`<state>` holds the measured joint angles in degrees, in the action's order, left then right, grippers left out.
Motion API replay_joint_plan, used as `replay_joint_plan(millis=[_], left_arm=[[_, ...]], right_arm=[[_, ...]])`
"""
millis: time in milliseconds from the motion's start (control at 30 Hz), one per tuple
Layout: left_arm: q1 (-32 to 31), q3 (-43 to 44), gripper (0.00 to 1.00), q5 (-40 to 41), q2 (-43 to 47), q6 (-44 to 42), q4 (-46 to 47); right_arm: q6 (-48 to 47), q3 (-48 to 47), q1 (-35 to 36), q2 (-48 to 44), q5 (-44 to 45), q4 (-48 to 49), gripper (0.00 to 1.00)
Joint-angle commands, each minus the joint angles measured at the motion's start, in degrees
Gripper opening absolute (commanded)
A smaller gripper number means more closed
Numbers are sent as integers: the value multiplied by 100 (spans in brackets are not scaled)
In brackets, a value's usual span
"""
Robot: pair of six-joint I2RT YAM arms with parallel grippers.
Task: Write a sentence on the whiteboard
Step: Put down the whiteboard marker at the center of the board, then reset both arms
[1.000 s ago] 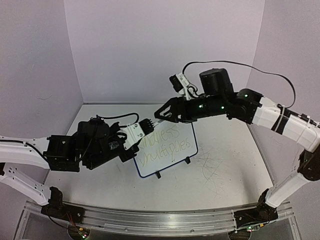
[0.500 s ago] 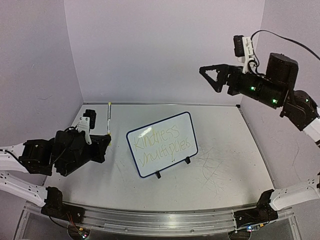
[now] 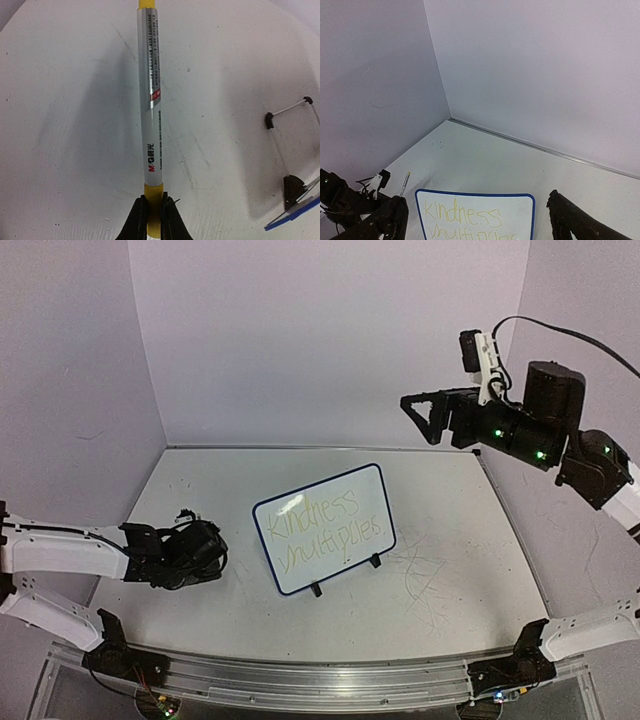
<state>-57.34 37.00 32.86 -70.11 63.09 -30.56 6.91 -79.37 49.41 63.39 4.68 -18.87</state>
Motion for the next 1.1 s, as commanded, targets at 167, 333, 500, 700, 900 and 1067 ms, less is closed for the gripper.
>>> replay_joint_plan(millis=[167,333,500,700,900,1067], left_arm=[[501,-130,0,-783,-1100,-465,819],[503,-108,0,-884,-1563,-404,808],[504,-48,10,-778,-1331,-411,662],[504,438,32,-500,-523,-587,-15],[513,1928,45,73,246,-1350,-997],[508,3660,63,471,664,-2888,-868]], right_arm=[[-143,149,11,-339,201,217,98],[-146,128,10,-370,252,217,98],[-234,159,10,-520,475,217,98],[-457,137,11,-774,946,153,98],[-755,-65,9,-998,1585,-56,98],[-1075,-186,8,-1254,1986,-63,98]])
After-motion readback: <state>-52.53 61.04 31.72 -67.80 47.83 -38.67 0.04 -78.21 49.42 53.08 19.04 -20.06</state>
